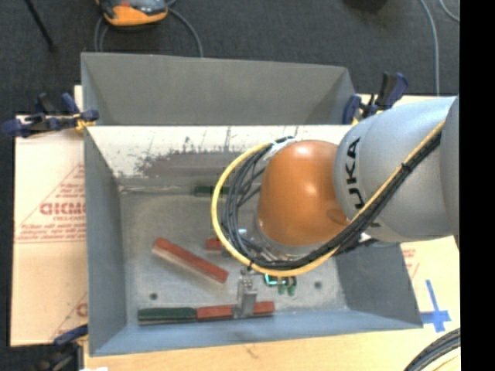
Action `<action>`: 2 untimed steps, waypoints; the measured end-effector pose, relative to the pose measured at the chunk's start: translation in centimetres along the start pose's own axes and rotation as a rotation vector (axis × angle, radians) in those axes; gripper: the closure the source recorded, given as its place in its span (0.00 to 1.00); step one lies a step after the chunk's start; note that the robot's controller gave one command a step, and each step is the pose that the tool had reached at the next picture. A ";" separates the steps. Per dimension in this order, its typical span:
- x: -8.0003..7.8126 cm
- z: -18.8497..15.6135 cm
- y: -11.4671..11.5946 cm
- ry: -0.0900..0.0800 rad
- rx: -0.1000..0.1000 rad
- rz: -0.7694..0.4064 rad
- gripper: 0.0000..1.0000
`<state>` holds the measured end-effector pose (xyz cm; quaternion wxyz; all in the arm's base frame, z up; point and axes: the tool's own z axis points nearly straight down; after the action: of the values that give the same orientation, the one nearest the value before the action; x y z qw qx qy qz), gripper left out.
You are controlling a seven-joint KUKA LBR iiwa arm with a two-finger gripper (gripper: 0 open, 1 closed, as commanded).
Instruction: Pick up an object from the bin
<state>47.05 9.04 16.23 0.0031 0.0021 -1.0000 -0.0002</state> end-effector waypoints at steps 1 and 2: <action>-0.2 -0.4 0.0 -0.008 -0.001 0.003 0.00; -0.9 3.0 -0.2 -0.013 -0.002 0.088 0.00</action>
Offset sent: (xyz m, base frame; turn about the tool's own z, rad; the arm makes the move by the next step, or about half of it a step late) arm 0.0141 -0.0028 -0.0852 0.2133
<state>47.91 8.89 13.22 -0.0033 -0.0418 -0.9991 -0.0010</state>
